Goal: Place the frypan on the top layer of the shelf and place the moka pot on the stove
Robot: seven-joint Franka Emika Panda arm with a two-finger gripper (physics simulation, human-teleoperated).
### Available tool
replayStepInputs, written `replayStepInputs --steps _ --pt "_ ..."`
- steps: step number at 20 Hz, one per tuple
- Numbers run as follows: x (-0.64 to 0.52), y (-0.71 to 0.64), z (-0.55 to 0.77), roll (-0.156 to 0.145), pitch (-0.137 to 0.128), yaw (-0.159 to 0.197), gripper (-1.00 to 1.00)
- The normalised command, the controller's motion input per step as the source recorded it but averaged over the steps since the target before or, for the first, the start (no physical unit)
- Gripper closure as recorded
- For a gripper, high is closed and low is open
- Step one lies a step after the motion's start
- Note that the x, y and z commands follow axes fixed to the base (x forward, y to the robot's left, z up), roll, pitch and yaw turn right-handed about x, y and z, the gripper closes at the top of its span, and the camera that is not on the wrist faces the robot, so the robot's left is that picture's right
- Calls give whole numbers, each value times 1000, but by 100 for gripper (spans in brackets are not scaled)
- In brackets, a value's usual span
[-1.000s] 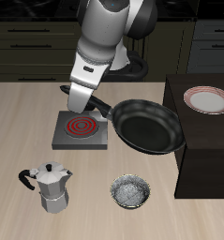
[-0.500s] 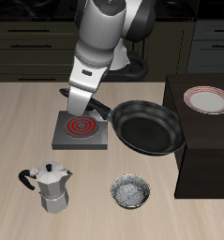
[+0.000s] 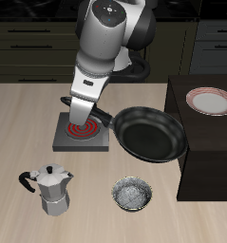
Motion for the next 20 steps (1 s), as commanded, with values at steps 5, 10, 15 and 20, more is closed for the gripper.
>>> replayStepInputs --steps 5,10,15,20 --pt "9 133 -71 20 9 9 100" --pt "-63 232 -53 36 12 -5 100" --pt "-84 401 -37 66 9 19 100" --pt "-135 238 81 43 -23 32 100"
